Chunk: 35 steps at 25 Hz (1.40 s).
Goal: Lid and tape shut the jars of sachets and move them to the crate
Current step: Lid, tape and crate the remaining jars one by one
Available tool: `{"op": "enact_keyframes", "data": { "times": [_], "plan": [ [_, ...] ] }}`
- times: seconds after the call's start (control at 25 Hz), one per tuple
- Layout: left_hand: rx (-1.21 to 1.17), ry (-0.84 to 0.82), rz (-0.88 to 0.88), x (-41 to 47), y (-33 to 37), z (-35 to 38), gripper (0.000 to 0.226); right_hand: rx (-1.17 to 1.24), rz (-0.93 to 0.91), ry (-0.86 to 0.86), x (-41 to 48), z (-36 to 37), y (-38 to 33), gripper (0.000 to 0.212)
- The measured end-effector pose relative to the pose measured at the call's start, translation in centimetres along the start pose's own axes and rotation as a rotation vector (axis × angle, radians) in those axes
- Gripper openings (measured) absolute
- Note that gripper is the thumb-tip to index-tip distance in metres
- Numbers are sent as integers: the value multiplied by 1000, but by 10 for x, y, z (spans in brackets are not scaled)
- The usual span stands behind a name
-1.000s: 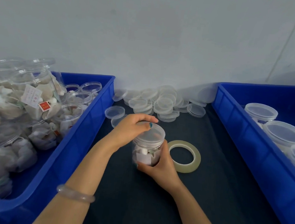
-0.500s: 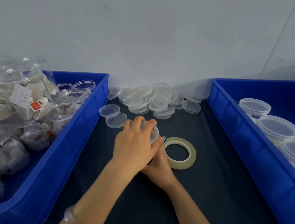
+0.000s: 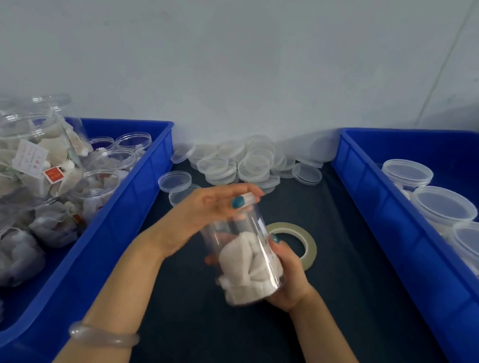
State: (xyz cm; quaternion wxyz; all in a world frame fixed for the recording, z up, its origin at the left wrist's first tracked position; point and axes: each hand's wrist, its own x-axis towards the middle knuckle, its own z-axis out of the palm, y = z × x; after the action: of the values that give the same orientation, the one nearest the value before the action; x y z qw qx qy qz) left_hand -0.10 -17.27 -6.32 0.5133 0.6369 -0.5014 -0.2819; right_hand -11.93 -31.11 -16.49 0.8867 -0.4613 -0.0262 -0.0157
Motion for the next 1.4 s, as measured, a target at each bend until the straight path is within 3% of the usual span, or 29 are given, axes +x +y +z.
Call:
{"op": "enact_keyframes", "data": {
  "times": [0.16,0.2,0.28,0.36,0.44,0.52,0.6,0.68,0.84,0.92,1.0,1.08,1.24,1.4],
  "plan": [
    [-66,9,32,0,-3,14,55,71,15,-185,-5,0,-7,74],
    [-76,22,42,0,-4,13,53,45,37,-183,-8,1,-11,74],
    [-36,80,70,-1,-7,7,44,-110,62,-7,-11,-3,-17,65],
    [128,162,84,-2,-11,2,37,-496,-97,326,-18,-12,-25,35],
    [351,192,85,-1,-17,5,39,-958,-258,532,-29,-28,-34,25],
    [518,197,77,-1,-24,14,43,-1405,-165,487,-39,-48,-41,41],
    [609,225,103,2,-30,23,47,-1626,26,348,-47,-63,-43,61],
    [693,240,149,7,-31,28,50,-1642,24,329,-51,-70,-40,51],
    [1070,246,295,13,-27,30,55,-1705,-190,408,-50,-67,-33,15],
    [1198,335,365,10,-27,35,50,-1368,-309,510,-51,-57,-33,5],
    [1150,435,398,6,-25,46,47,-970,-427,556,-54,-43,-36,21],
    [1059,473,381,5,-20,60,49,-801,-501,523,-57,-29,-36,23],
    [994,479,388,7,-11,80,48,-776,-563,404,-58,-5,-32,26],
    [915,612,477,6,-11,87,34,-870,-572,436,-56,7,-30,29]
  ]
}}
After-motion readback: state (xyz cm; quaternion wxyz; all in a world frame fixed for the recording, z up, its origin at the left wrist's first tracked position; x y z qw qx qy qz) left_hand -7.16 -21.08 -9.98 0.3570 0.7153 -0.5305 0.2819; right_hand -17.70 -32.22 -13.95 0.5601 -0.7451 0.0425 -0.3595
